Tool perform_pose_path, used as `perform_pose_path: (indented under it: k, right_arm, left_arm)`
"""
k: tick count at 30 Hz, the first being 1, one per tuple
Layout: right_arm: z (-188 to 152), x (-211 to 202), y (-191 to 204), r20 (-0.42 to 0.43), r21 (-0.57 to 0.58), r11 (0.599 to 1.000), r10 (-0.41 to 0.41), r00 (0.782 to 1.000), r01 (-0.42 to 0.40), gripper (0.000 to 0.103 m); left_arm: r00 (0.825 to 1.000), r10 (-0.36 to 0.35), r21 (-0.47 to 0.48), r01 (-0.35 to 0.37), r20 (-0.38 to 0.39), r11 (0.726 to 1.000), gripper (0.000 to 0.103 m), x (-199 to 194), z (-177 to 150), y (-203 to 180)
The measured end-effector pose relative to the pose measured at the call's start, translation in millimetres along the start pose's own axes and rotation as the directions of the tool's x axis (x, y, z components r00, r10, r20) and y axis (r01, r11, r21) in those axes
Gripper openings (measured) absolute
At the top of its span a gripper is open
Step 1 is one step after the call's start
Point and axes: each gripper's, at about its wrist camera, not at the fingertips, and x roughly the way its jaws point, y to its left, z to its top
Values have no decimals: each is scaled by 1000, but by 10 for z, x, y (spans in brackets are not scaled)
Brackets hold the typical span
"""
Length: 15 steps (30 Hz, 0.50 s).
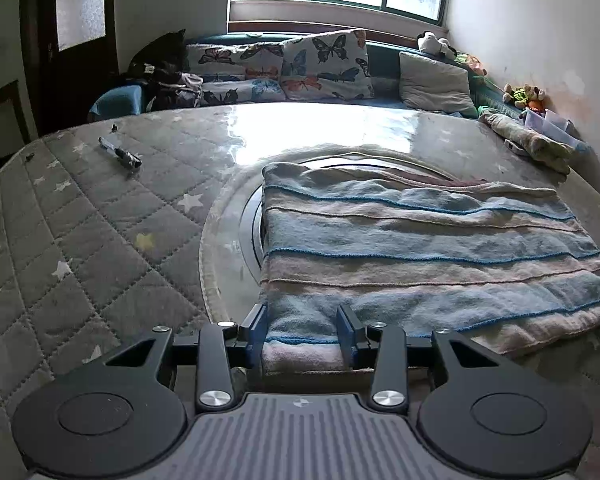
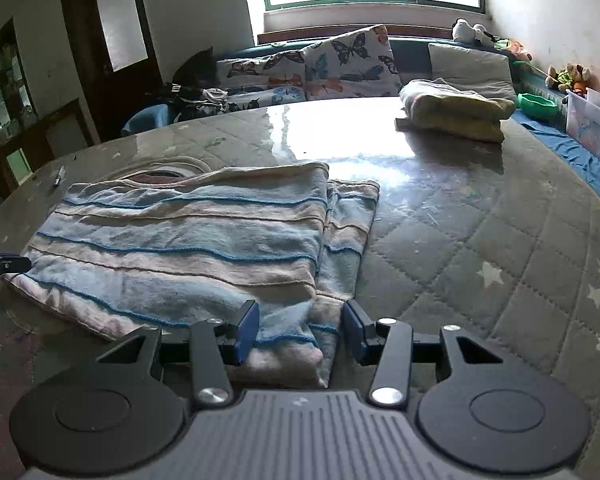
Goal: Fold clothes
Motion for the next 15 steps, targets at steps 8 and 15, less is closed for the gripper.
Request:
perform_pose_path:
  k: [8, 15]
  right_arm:
    - [5, -20, 4, -11, 26, 1000, 17, 1000, -17, 19]
    - [-38, -156, -56, -20, 13, 1000, -3, 1000, 4, 16]
  left_arm:
    - [1000, -9, 4, 9, -11, 1000, 37, -26, -20, -12]
    - [997, -69, 28, 70, -43, 997, 27, -214, -140, -14]
